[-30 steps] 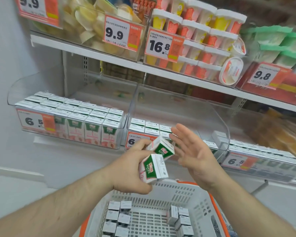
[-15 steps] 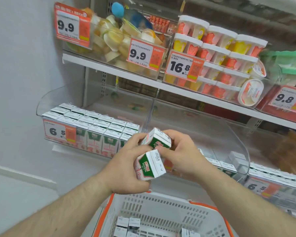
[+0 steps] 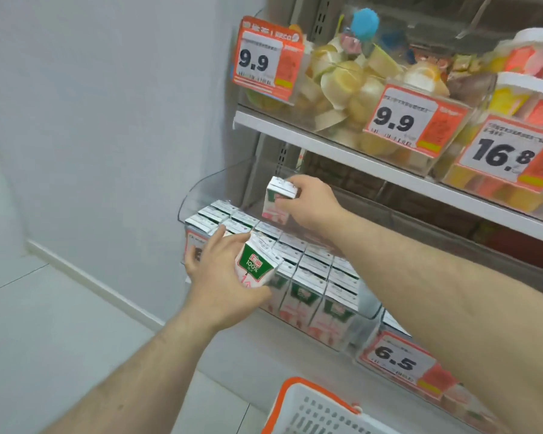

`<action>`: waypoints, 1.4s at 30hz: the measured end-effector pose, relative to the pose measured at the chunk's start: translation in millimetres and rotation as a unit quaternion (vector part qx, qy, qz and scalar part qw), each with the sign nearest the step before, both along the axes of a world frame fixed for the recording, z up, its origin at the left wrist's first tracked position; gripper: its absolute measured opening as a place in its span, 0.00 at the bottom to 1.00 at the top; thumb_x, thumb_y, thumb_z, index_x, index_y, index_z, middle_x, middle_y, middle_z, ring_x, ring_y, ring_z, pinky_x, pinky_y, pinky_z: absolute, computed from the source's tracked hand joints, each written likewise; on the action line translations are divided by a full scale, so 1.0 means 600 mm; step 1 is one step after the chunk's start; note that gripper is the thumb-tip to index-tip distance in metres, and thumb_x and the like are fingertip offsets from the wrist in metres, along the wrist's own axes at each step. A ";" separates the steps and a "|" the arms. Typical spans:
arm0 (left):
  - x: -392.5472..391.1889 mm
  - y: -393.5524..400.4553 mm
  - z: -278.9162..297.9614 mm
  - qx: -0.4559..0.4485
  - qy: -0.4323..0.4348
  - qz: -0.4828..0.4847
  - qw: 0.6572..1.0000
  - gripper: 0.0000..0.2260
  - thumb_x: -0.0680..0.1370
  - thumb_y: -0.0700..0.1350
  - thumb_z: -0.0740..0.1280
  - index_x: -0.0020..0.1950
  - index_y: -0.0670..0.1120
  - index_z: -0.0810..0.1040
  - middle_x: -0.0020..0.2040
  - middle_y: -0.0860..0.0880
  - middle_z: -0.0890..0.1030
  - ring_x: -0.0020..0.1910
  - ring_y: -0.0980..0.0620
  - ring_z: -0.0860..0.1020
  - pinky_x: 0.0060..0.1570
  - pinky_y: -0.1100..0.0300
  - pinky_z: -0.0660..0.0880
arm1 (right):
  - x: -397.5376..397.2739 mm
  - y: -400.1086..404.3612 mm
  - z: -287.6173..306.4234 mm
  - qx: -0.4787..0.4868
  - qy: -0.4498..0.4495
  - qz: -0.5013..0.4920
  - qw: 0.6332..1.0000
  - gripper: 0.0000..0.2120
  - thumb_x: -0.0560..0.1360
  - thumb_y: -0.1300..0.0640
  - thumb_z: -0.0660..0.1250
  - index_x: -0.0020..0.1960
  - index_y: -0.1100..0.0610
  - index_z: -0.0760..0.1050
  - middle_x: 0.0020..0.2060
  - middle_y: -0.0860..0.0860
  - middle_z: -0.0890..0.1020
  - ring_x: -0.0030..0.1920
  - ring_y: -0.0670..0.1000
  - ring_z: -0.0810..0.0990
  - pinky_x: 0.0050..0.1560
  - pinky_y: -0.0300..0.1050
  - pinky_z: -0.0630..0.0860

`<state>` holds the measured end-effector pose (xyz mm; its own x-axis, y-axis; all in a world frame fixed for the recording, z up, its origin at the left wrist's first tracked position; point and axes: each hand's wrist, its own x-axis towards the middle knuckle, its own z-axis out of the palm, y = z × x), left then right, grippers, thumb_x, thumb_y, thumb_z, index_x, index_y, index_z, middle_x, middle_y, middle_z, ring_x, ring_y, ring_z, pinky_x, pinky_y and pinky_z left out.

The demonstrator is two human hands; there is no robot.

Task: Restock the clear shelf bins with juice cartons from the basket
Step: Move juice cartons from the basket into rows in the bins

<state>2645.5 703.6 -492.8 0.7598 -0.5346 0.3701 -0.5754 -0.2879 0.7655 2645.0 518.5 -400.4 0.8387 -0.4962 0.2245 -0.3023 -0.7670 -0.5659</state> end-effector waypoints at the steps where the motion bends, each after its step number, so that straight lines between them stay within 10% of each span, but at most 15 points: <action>1: 0.010 0.001 -0.006 -0.005 -0.001 -0.006 1.000 0.38 0.56 0.54 0.68 0.67 0.53 0.73 0.60 0.67 0.63 0.73 0.68 0.50 0.72 0.55 0.36 | 0.031 -0.007 -0.008 0.007 0.019 -0.004 1.000 0.08 0.73 0.55 0.72 0.52 0.49 0.80 0.43 0.48 0.82 0.43 0.48 0.80 0.40 0.36 0.71; 11: 0.044 -0.008 -0.048 -0.101 -0.013 -0.032 0.994 0.33 0.55 0.57 0.65 0.61 0.53 0.75 0.57 0.84 0.59 0.68 0.76 0.50 0.74 0.40 0.49 | 0.194 -0.019 -0.079 0.137 0.148 0.004 0.979 0.09 0.78 0.55 0.69 0.54 0.59 0.79 0.42 0.54 0.82 0.35 0.50 0.77 0.33 0.40 0.71; 18: 0.049 -0.012 -0.051 -0.102 0.022 -0.042 0.994 0.30 0.57 0.50 0.70 0.59 0.58 0.73 0.57 0.81 0.63 0.71 0.71 0.52 0.74 0.42 0.49 | 0.210 -0.022 -0.082 0.406 0.145 0.013 0.902 0.07 0.74 0.62 0.59 0.50 0.62 0.73 0.31 0.56 0.76 0.28 0.54 0.75 0.33 0.44 0.75; 23: 0.045 -0.012 -0.044 -0.103 0.038 -0.037 0.993 0.28 0.57 0.52 0.70 0.58 0.60 0.73 0.56 0.71 0.71 0.72 0.66 0.53 0.74 0.43 0.49 | 0.221 -0.026 -0.090 0.345 0.186 -0.012 0.920 0.18 0.79 0.59 0.60 0.65 0.67 0.73 0.46 0.59 0.79 0.44 0.57 0.76 0.45 0.49 0.76; 29: 0.043 -0.001 -0.036 -0.093 0.049 -0.047 0.993 0.26 0.58 0.52 0.70 0.54 0.68 0.70 0.55 0.79 0.67 0.69 0.75 0.50 0.75 0.45 0.48 | 0.204 -0.011 -0.079 0.123 0.248 -0.014 0.961 0.18 0.80 0.43 0.60 0.53 0.57 0.79 0.52 0.54 0.83 0.46 0.54 0.79 0.56 0.52 0.76; 33: 0.028 0.007 -0.017 -0.114 0.071 -0.025 0.991 0.22 0.59 0.50 0.69 0.48 0.68 0.68 0.54 0.86 0.59 0.63 0.78 0.54 0.75 0.49 0.55 | 0.142 0.000 -0.042 0.010 0.052 -0.033 0.998 0.15 0.81 0.47 0.59 0.55 0.55 0.80 0.50 0.48 0.81 0.52 0.53 0.78 0.54 0.45 0.73; 42: -0.005 -0.014 -0.005 -0.205 0.090 -0.064 0.973 0.21 0.63 0.51 0.75 0.53 0.61 0.73 0.52 0.62 0.75 0.55 0.49 0.77 0.50 0.48 0.79 | -0.109 0.102 0.006 0.191 -0.130 0.118 0.966 0.12 0.80 0.58 0.61 0.45 0.58 0.81 0.41 0.58 0.85 0.42 0.56 0.83 0.48 0.49 0.79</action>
<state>2642.2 695.3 -495.7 0.7693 -0.4651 0.4381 -0.4317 0.1270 0.8930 2579.9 579.4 -396.6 0.8783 -0.3872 0.2806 0.0449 -0.5174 -0.8546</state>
